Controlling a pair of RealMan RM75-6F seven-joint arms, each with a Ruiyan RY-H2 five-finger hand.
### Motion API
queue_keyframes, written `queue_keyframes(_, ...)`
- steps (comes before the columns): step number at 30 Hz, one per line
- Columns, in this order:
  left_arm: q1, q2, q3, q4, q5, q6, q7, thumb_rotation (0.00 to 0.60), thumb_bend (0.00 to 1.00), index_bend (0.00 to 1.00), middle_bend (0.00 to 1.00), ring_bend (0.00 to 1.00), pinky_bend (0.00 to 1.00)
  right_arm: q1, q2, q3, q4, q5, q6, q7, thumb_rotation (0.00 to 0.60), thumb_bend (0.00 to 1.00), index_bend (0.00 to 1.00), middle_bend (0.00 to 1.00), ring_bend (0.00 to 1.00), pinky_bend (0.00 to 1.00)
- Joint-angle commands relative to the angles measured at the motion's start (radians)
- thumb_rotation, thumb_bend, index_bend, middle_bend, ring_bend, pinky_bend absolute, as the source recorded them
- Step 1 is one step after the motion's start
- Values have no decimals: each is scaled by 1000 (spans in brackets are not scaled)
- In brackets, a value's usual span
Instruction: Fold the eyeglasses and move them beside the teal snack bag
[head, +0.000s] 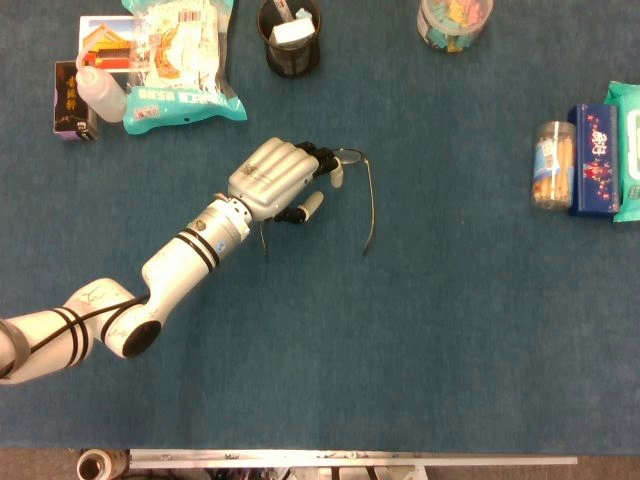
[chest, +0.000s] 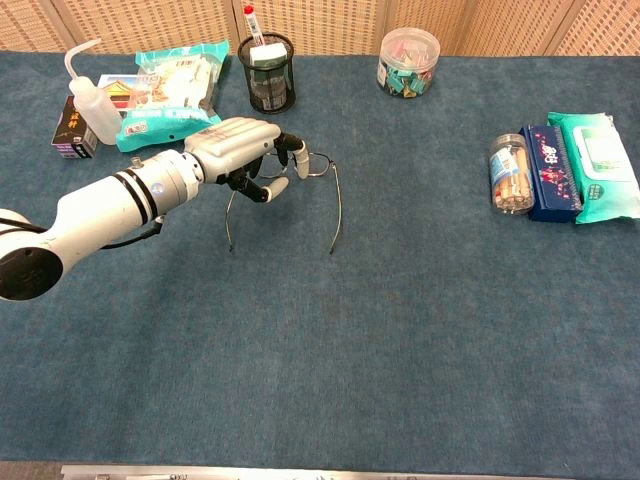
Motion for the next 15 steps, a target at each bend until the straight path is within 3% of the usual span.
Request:
queue_keyframes(1, -6, -8, -1, 17, -8, -11, -2, 600, 515, 359, 324, 315, 533, 0, 0, 0, 1, 1, -1, 0, 600, 174, 226, 334, 316, 540)
queue_keyframes(15, -24, -32, -6, 78, -24, -41, -13, 600, 519, 359, 313, 307, 533, -1, -8, -6, 9, 4, -9, 4, 600, 174, 226, 334, 316, 540)
